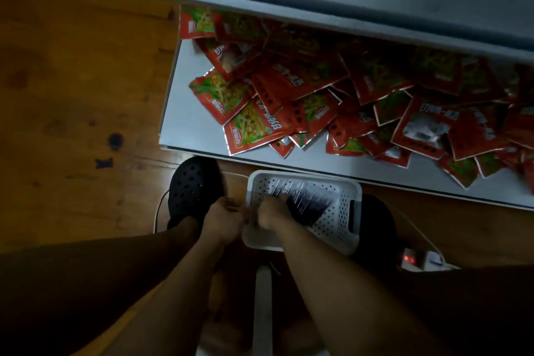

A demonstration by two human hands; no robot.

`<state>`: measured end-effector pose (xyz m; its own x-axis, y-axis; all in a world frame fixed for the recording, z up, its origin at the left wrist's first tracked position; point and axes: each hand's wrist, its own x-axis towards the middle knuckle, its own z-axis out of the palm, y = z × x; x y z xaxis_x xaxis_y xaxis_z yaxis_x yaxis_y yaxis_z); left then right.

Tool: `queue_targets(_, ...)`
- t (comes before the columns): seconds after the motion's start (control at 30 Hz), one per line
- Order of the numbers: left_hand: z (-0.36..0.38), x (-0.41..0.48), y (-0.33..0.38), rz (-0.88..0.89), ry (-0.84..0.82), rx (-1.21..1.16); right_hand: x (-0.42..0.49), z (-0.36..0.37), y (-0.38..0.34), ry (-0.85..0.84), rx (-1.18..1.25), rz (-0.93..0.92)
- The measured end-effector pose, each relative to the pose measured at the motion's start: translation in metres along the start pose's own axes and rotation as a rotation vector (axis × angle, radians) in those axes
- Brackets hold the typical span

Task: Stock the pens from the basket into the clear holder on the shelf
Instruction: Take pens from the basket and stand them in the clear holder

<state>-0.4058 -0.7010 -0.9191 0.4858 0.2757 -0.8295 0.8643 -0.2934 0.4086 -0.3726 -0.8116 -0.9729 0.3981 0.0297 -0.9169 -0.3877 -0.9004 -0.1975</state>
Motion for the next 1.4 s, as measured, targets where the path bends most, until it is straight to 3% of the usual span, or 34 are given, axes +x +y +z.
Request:
queue_targets(0.3,0.004,0.007,0.009,0.050,-0.014,-0.049,0.011,0.000,0.001,0.113,0.327,0.128)
queue_targets(0.53,0.002,-0.013,0.030,0.107,-0.055,-0.004,-0.030,-0.016,0.022,0.372,0.334,-0.034)
queue_targets(0.67,-0.008,-0.039,0.060,0.245,-0.013,0.036,-0.064,-0.035,0.025,0.341,0.521,-0.105)
queue_targets(0.8,-0.025,-0.077,0.084,0.366,-0.003,0.148,-0.110,-0.061,0.029,0.301,0.582,-0.254)
queue_targets(1.0,-0.056,-0.143,0.123,0.549,0.064,0.260,-0.196,-0.099,0.024,0.399,0.275,-0.517)
queue_targets(1.27,-0.108,-0.239,0.196,0.864,0.156,0.094,-0.324,-0.186,-0.024,0.786,0.137,-0.844)
queue_targets(1.4,-0.131,-0.256,0.221,0.957,0.209,0.095,-0.368,-0.228,-0.041,0.929,0.276,-0.944)
